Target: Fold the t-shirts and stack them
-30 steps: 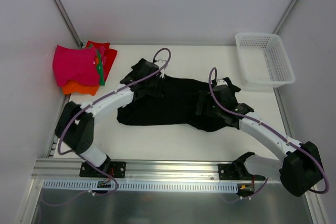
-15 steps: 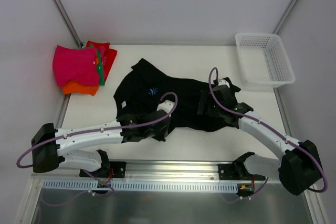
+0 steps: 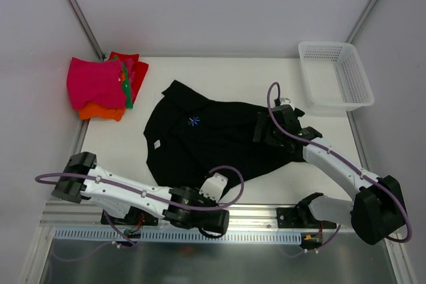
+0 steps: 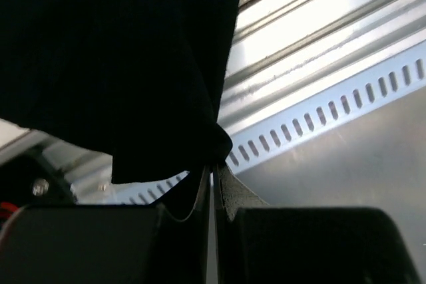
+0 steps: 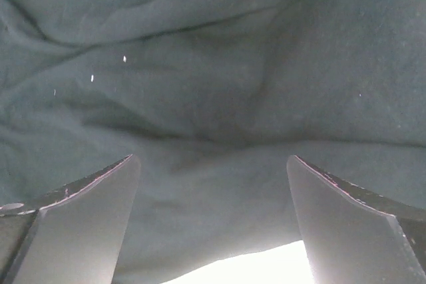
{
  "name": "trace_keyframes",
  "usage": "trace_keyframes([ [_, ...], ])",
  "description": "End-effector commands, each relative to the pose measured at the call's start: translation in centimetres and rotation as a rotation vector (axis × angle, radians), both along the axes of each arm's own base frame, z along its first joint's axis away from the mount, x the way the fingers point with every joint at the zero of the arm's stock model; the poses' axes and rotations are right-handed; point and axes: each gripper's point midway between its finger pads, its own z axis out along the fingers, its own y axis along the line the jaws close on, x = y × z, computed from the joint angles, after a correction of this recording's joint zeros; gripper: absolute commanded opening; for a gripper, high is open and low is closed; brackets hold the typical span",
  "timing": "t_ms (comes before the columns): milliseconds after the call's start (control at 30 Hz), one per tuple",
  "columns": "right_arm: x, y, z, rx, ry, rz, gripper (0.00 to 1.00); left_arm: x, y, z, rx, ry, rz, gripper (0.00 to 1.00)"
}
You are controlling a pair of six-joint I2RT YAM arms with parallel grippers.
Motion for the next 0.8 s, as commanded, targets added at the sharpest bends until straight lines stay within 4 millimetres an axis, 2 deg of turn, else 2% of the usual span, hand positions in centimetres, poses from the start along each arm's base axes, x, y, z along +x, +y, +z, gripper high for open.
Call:
trace_keyframes([
  [0,0.9,0.0,1.1,0.006,-0.018,-0.022,0.97,-0.8,1.3,1.8,0.098,-0.072,0.133,0.00],
  [33,0.9,0.0,1.0,0.006,-0.017,-0.021,0.97,-1.3,2.8,2.3,0.156,-0.113,0.122,0.00],
  [133,0.9,0.1,1.0,0.011,-0.014,-0.019,0.97,-2.8,2.6,3.0,0.112,-0.119,0.168,0.00],
  [300,1.1,0.4,1.2,0.018,-0.009,-0.010,0.98,-5.2,2.1,3.5,0.073,-0.079,0.121,0.00],
  [333,1.3,0.5,1.4,0.025,-0.011,-0.010,0.98,-6.0,1.9,3.8,0.055,-0.081,0.095,0.15],
  [400,1.3,0.7,1.3,0.028,-0.006,-0.004,0.98,-6.3,1.2,4.5,0.021,-0.093,0.082,0.54],
  [433,1.4,0.8,1.4,0.034,-0.003,-0.002,0.98,-5.9,0.8,4.9,-0.004,-0.115,0.090,0.74],
  [567,1.4,1.0,1.0,0.031,0.012,0.005,0.99,-3.4,1.7,5.8,-0.093,-0.186,0.134,0.96],
  [633,1.3,0.9,0.7,0.027,0.018,0.005,0.99,-1.6,2.0,6.6,-0.143,-0.234,0.150,0.99],
  [767,1.3,1.1,0.8,0.032,0.019,0.009,0.99,4.4,5.4,7.3,-0.199,-0.316,0.259,0.99],
])
